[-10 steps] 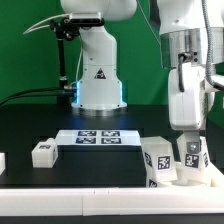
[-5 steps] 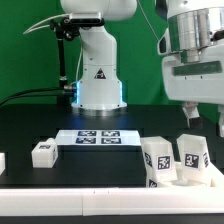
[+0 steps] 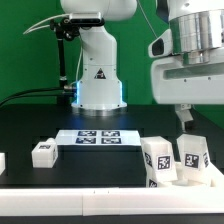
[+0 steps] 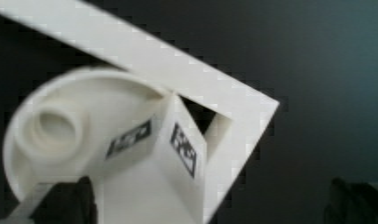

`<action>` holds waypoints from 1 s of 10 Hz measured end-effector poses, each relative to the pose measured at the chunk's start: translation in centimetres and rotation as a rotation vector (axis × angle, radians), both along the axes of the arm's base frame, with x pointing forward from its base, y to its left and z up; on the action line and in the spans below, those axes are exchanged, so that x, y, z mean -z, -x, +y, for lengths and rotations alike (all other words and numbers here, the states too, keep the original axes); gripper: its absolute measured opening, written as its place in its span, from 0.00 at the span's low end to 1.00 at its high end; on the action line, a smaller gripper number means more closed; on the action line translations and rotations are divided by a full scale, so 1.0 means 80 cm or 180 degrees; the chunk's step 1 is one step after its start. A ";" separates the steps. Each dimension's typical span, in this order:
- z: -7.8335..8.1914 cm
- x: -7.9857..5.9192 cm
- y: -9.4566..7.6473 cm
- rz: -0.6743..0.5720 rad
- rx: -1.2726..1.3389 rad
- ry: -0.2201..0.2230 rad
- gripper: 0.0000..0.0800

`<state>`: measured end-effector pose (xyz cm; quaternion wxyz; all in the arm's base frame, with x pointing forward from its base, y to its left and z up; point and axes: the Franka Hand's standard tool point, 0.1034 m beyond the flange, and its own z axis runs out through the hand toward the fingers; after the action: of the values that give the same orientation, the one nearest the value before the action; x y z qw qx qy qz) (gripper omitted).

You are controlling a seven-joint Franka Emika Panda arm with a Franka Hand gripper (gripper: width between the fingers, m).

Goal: Assemble stool

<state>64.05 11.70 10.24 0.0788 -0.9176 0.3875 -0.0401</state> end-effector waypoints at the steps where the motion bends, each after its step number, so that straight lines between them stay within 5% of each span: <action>1: 0.002 0.005 0.002 -0.0042 -0.0528 0.0063 0.81; 6: -0.014 0.006 0.002 -0.0287 -0.1809 0.0441 0.81; 8: -0.016 0.001 -0.002 -0.0284 -0.3246 0.0798 0.81; 10: -0.002 0.005 0.006 -0.0028 -0.4084 0.0856 0.81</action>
Offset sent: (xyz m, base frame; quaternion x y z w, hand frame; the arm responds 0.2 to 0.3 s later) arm -0.0092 -0.0077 0.0020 0.0660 0.0675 -0.1505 0.9841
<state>63.54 11.54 9.85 -0.0267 -0.9683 -0.2456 -0.0370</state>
